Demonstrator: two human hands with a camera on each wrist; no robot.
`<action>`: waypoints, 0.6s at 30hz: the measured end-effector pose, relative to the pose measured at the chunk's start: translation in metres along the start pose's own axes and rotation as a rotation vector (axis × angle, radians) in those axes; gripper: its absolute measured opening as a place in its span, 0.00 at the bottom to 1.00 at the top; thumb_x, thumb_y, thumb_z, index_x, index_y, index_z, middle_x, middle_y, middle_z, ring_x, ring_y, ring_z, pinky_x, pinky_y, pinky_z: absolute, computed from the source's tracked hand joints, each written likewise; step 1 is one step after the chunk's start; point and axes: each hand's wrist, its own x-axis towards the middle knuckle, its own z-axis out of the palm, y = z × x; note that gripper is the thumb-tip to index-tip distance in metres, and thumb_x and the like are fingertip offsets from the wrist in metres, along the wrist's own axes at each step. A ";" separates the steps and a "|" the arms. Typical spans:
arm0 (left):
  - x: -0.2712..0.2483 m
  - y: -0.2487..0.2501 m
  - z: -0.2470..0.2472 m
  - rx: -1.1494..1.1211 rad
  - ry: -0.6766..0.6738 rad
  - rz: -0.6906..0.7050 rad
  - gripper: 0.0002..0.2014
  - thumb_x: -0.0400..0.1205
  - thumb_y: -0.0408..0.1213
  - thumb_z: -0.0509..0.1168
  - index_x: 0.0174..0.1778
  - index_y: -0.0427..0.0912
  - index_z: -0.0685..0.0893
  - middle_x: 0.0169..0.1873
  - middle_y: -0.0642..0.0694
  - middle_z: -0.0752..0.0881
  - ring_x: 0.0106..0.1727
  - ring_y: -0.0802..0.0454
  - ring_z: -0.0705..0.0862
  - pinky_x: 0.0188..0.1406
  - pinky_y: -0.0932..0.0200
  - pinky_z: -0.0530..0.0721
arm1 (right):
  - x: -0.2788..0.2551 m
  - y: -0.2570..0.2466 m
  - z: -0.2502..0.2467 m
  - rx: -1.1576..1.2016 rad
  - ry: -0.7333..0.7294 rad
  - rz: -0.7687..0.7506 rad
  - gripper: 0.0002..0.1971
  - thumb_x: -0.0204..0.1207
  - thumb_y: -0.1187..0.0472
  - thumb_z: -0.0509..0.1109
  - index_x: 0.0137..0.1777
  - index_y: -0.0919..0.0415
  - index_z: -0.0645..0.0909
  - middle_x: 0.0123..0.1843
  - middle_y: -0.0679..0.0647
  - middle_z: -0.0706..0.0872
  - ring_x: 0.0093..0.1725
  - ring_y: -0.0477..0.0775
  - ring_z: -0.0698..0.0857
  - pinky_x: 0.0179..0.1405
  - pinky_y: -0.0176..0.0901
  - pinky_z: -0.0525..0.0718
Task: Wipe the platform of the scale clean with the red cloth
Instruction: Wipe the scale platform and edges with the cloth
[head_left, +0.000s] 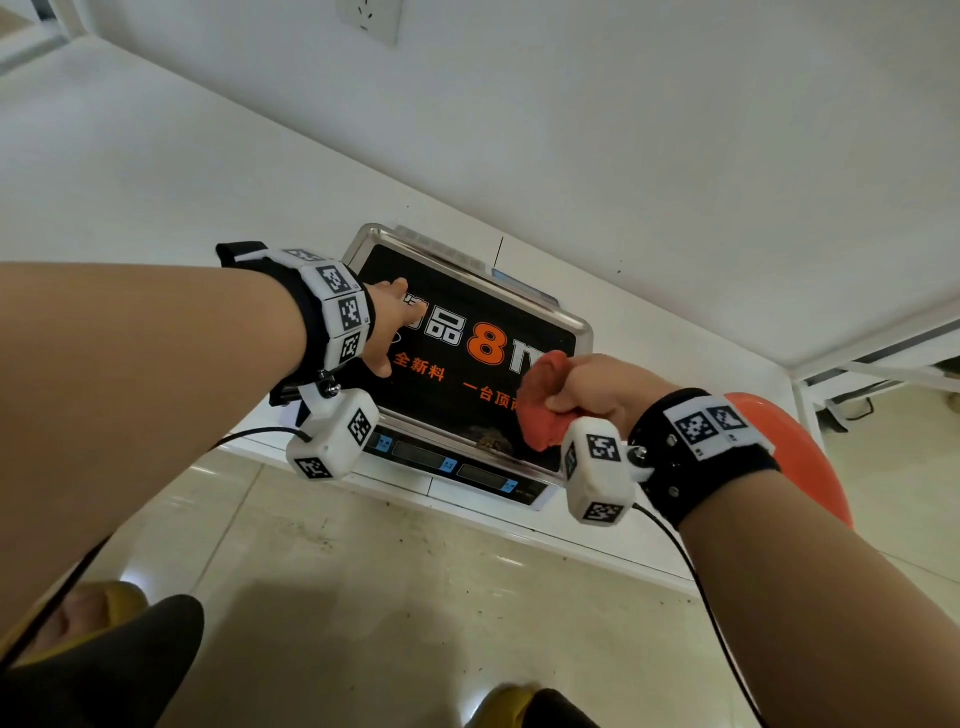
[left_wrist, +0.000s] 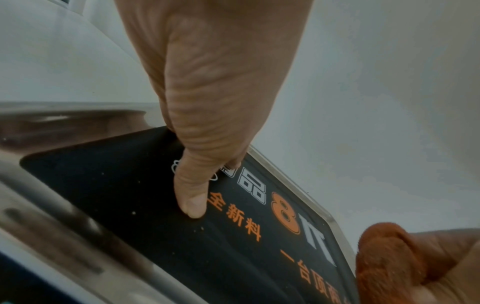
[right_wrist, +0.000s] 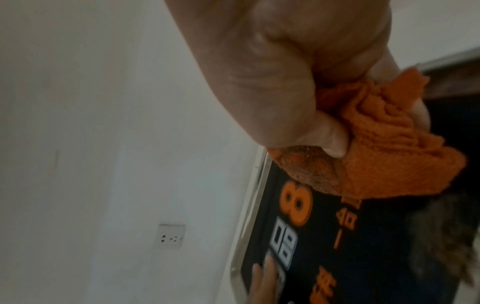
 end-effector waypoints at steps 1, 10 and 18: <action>0.000 0.000 0.000 0.000 0.001 -0.001 0.49 0.76 0.47 0.72 0.85 0.49 0.47 0.84 0.39 0.45 0.84 0.42 0.56 0.77 0.48 0.70 | -0.001 0.002 -0.003 -0.104 0.053 0.021 0.17 0.81 0.78 0.63 0.70 0.74 0.78 0.58 0.68 0.86 0.51 0.63 0.87 0.49 0.54 0.87; 0.002 0.001 0.000 -0.002 -0.001 -0.001 0.49 0.76 0.47 0.73 0.85 0.49 0.47 0.84 0.39 0.45 0.84 0.41 0.57 0.77 0.47 0.71 | -0.003 0.004 0.015 -0.170 -0.038 0.028 0.11 0.83 0.73 0.66 0.63 0.65 0.80 0.55 0.62 0.87 0.53 0.59 0.87 0.51 0.50 0.88; 0.004 0.000 0.001 0.000 0.009 0.004 0.50 0.75 0.48 0.73 0.85 0.49 0.47 0.83 0.39 0.48 0.83 0.42 0.58 0.76 0.46 0.72 | -0.003 -0.006 -0.001 0.174 -0.090 -0.027 0.13 0.84 0.79 0.60 0.56 0.63 0.81 0.46 0.56 0.87 0.44 0.52 0.87 0.37 0.41 0.85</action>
